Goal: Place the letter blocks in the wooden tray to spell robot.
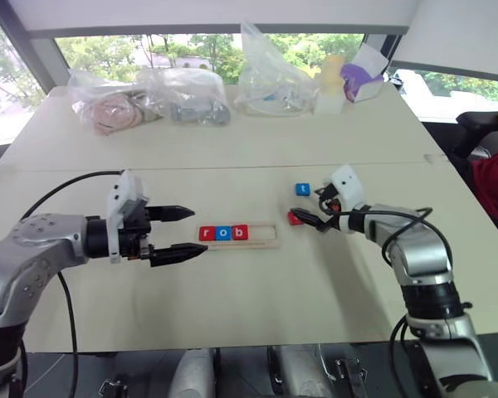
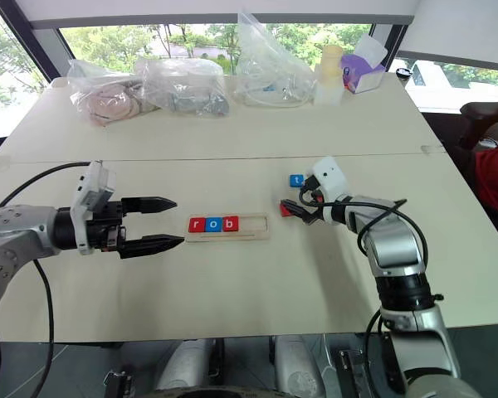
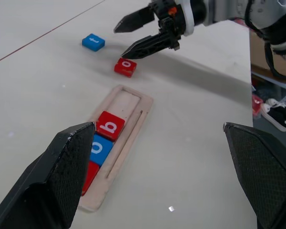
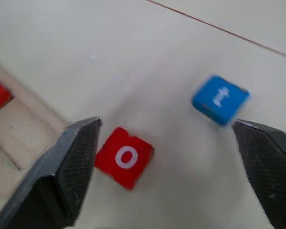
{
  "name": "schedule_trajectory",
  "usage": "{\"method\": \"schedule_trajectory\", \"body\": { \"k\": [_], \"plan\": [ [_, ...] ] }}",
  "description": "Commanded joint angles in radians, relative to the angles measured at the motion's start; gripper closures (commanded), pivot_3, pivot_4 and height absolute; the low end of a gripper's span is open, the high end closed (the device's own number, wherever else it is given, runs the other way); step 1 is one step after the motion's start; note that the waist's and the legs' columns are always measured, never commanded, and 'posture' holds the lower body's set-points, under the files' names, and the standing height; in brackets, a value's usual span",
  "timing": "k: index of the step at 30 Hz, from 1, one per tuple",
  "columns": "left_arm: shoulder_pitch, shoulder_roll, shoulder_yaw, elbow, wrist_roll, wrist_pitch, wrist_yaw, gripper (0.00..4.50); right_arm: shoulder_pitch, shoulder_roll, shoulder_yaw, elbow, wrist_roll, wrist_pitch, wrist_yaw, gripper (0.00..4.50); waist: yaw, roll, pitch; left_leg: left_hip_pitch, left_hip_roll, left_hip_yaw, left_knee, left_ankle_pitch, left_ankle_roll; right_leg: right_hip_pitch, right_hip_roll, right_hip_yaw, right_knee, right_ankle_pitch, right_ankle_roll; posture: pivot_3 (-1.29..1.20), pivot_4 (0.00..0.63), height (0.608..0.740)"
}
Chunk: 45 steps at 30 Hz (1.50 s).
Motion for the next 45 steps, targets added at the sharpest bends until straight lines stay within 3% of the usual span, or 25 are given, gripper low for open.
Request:
{"method": "schedule_trajectory", "body": {
  "k": [1,6,15,18,23,30,33,35,45],
  "plan": [
    [-0.032,-0.005,-0.020,0.018,0.018,-0.024,-0.007,0.00,0.018,0.041,-0.003,-0.126,0.024,0.073,-0.084,0.02,0.001,0.000,0.000,0.000,0.000,0.000,0.000,0.000,0.000,0.000,0.000,0.000,0.000,0.000,0.000,0.00,0.150,0.735],
    [-0.076,-0.030,-0.054,0.042,0.052,-0.056,-0.007,0.00,0.044,0.102,0.007,-0.104,-0.017,0.105,-0.232,0.02,0.004,0.000,0.000,-0.001,-0.001,0.001,0.001,0.000,0.000,0.001,-0.001,0.000,-0.002,0.000,0.000,0.00,0.150,0.735],
    [-0.103,-0.055,-0.069,0.056,0.079,-0.065,0.000,0.00,0.060,0.121,0.038,-0.012,-0.030,0.057,-0.317,0.02,0.001,0.000,0.000,0.000,-0.001,0.001,0.001,0.000,0.000,0.001,-0.001,0.000,-0.002,0.000,0.000,0.00,0.150,0.735],
    [-0.091,-0.055,-0.073,0.042,0.089,-0.068,0.005,0.00,0.077,0.136,0.049,-0.023,-0.027,0.078,-0.340,0.84,0.001,-0.001,0.000,0.000,-0.001,0.001,0.001,0.000,0.000,0.001,0.000,0.000,-0.002,0.000,0.000,0.00,0.150,0.735],
    [-0.089,-0.061,-0.074,0.034,0.089,-0.066,0.013,0.00,0.091,0.139,0.065,-0.036,-0.020,0.089,-0.357,3.34,0.000,-0.002,-0.001,0.000,0.000,0.000,0.000,0.000,0.000,0.001,0.000,0.000,-0.002,0.000,0.000,0.00,0.150,0.735],
    [-0.104,-0.080,-0.117,0.017,0.094,-0.071,-0.003,0.00,0.109,0.137,-0.015,-0.155,-0.057,0.161,-0.464,3.34,0.004,-0.002,-0.001,0.000,0.000,0.000,0.000,0.000,0.000,0.001,0.000,0.000,-0.002,0.000,0.000,0.00,0.150,0.735],
    [-0.122,-0.091,-0.170,0.009,0.111,-0.086,-0.022,0.00,0.123,0.283,-0.173,-0.278,-0.051,0.388,-0.568,3.34,0.010,-0.002,-0.001,-0.001,-0.001,0.000,0.000,0.000,0.000,0.001,-0.001,0.000,-0.002,0.000,0.000,0.00,0.150,0.735],
    [-0.140,-0.101,-0.216,0.006,0.134,-0.100,-0.040,0.00,0.156,0.330,-0.194,-0.370,-0.054,0.480,-0.588,3.34,0.012,-0.002,-0.001,-0.001,-0.001,0.000,0.000,0.000,0.000,0.001,-0.001,0.000,-0.002,0.000,0.000,0.00,0.150,0.735],
    [-0.212,-0.144,-0.327,0.045,0.180,-0.133,-0.121,0.00,0.184,0.437,-0.124,-0.549,-0.115,0.645,-0.692,3.34,0.001,-0.001,-0.001,-0.001,-0.001,0.000,0.000,0.000,0.000,0.000,0.000,0.000,-0.002,0.000,0.000,0.00,0.150,0.735]
  ]
}}
